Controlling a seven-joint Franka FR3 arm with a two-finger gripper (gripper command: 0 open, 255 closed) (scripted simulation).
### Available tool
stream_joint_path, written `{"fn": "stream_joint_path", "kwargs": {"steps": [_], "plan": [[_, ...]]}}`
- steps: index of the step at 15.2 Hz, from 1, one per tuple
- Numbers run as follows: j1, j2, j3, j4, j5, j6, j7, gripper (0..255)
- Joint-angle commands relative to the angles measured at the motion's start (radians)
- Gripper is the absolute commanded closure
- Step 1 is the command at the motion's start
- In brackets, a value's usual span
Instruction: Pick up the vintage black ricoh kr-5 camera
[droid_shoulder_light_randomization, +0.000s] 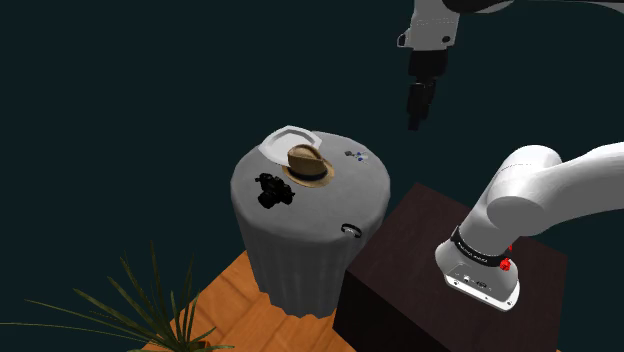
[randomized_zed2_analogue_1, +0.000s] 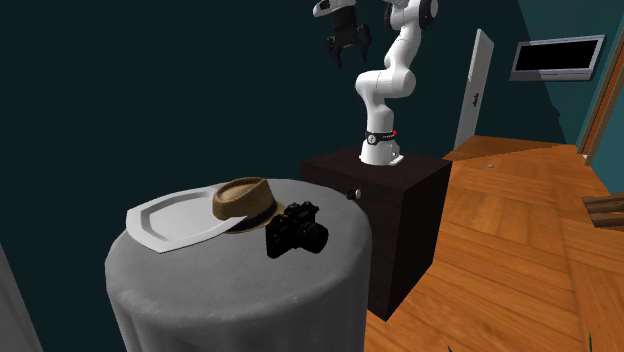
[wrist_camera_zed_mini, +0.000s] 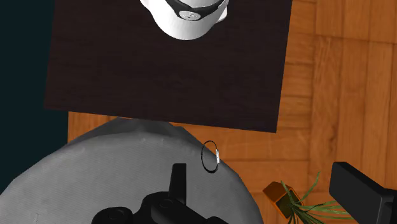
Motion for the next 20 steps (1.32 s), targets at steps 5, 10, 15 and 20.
{"fn": "stream_joint_path", "kwargs": {"steps": [5,10,15,20], "plan": [[0.018,0.105,0.03,-0.027,0.013,0.143,0.002,0],[0.038,0.263,0.065,-0.028,0.024,0.315,0.006,0],[0.056,0.442,0.098,0.008,0.026,0.471,0.013,0],[0.07,0.631,0.126,0.079,0.013,0.603,0.028,0]]}}
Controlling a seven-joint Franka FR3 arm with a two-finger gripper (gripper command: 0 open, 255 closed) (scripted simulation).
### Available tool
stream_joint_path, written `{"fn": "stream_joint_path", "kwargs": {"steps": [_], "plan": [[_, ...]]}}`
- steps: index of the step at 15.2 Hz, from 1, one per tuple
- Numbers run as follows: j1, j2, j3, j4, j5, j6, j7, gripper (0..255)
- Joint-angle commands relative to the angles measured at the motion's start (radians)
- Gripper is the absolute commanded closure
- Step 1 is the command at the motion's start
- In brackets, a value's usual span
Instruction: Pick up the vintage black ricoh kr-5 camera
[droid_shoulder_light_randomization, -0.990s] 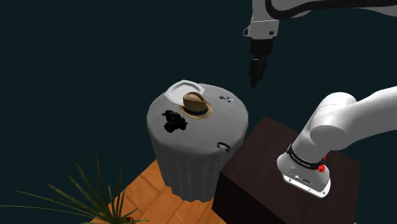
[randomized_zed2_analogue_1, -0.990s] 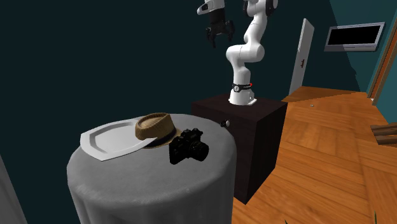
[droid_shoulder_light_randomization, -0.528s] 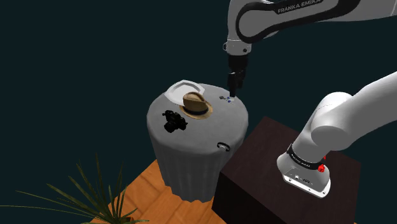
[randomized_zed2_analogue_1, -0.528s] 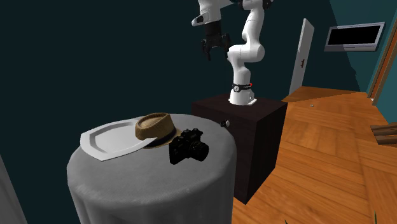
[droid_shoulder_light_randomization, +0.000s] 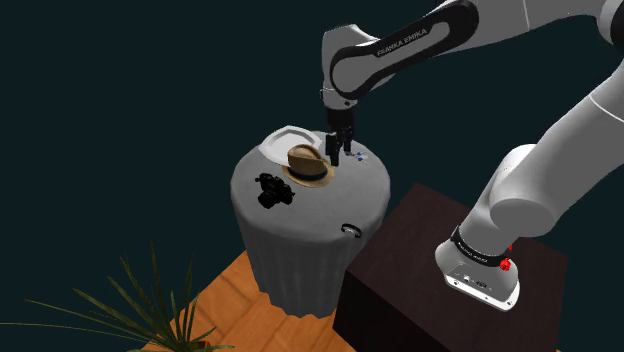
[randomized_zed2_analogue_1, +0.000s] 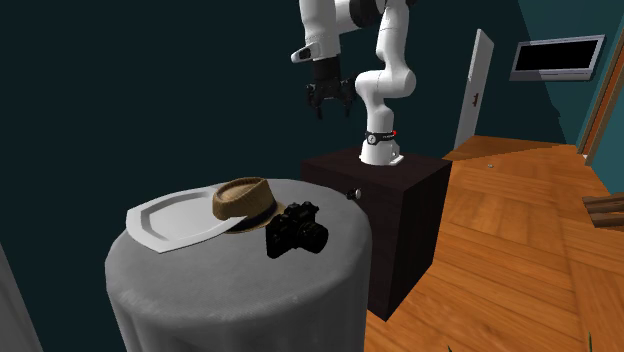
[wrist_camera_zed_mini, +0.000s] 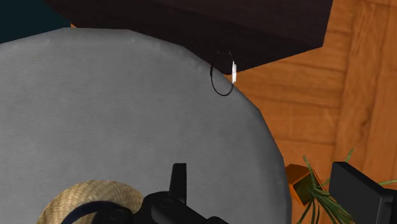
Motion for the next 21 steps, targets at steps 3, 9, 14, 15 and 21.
{"fn": "stream_joint_path", "kwargs": {"steps": [3,9,14,15,21], "plan": [[0.01,0.155,0.019,0.07,-0.019,0.096,0.016,0],[0.032,0.389,0.034,0.221,-0.067,0.191,0.05,0],[0.06,0.583,0.033,0.382,-0.113,0.233,0.079,0],[0.066,0.622,0.032,0.418,-0.122,0.237,0.084,0],[0.092,0.782,0.023,0.562,-0.153,0.259,0.1,0]]}}
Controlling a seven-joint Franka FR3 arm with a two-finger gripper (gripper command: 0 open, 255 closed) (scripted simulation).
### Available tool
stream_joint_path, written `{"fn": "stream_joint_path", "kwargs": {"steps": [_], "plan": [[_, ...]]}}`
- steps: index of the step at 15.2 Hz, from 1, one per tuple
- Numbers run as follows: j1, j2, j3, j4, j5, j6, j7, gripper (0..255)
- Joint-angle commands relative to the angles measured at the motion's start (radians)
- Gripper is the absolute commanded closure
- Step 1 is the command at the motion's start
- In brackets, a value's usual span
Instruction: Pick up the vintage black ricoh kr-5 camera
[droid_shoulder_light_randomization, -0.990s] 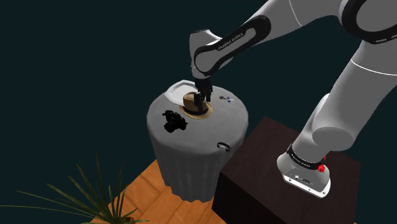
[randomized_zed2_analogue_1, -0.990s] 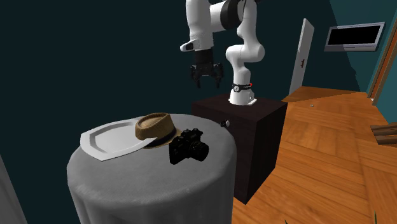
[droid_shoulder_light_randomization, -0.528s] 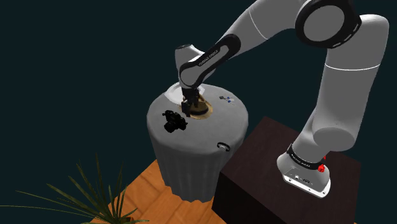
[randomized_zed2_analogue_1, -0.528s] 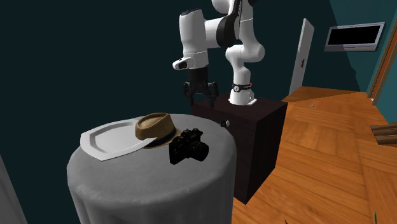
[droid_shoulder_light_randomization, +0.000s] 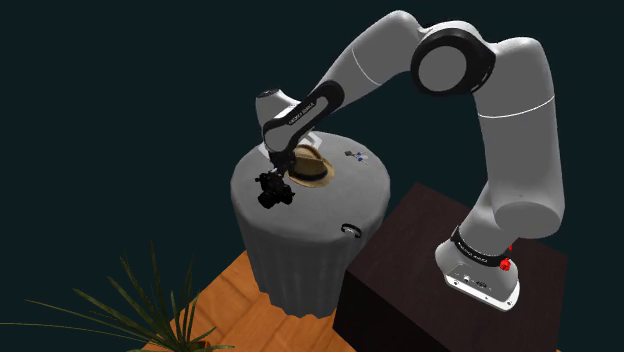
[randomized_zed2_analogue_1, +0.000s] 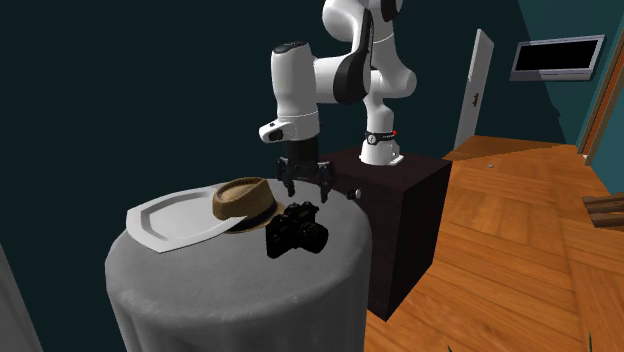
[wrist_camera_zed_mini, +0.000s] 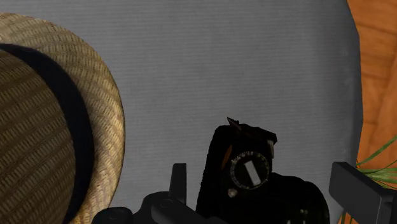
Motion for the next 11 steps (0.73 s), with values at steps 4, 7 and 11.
{"fn": "stream_joint_path", "kwargs": {"steps": [4,7,11], "plan": [[0.005,0.055,-0.004,0.014,-0.006,0.042,0.003,0],[0.006,0.071,-0.005,0.017,-0.007,0.055,0.003,0],[0.005,0.074,-0.005,0.02,-0.008,0.055,0.003,255]]}}
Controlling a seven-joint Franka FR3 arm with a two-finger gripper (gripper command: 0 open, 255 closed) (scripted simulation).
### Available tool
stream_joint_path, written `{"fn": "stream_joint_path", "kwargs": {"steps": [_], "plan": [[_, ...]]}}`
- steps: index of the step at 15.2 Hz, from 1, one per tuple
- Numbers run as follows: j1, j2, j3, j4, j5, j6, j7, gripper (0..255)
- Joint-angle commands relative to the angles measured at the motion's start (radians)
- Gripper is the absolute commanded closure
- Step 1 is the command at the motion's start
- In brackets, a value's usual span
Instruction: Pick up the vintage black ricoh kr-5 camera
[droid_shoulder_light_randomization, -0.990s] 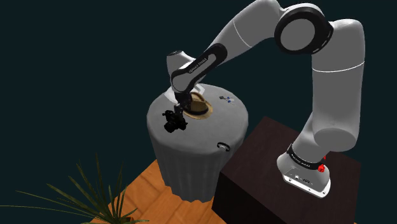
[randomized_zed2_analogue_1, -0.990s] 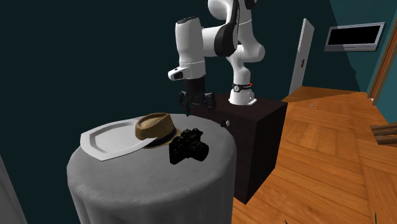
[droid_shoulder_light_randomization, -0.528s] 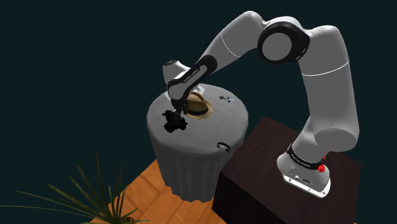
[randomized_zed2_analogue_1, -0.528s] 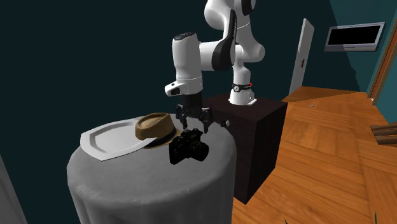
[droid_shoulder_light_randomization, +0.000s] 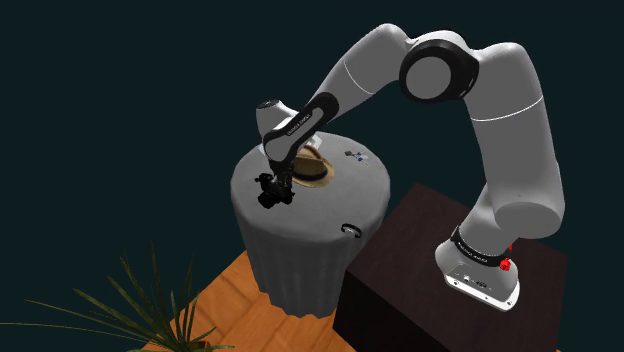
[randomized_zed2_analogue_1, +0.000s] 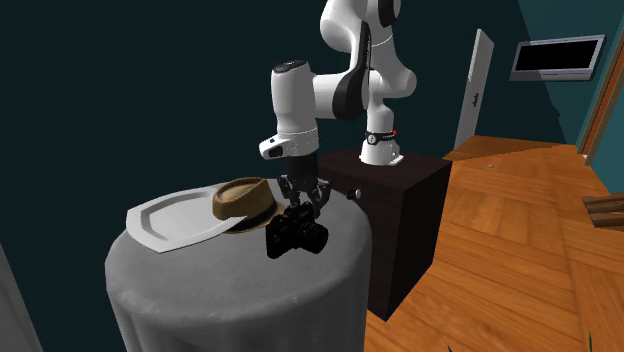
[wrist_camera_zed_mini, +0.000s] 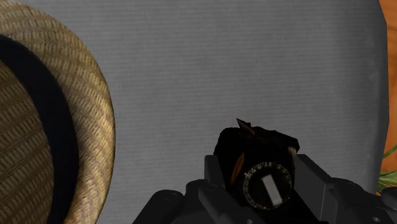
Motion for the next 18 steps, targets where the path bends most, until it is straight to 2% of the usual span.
{"fn": "stream_joint_path", "kwargs": {"steps": [1,6,18], "plan": [[0.0,0.003,-0.001,0.001,0.0,0.002,0.0,255],[0.001,0.0,0.0,-0.003,0.0,0.003,0.001,255],[-0.006,-0.113,0.008,-0.006,0.01,-0.108,-0.003,255]]}}
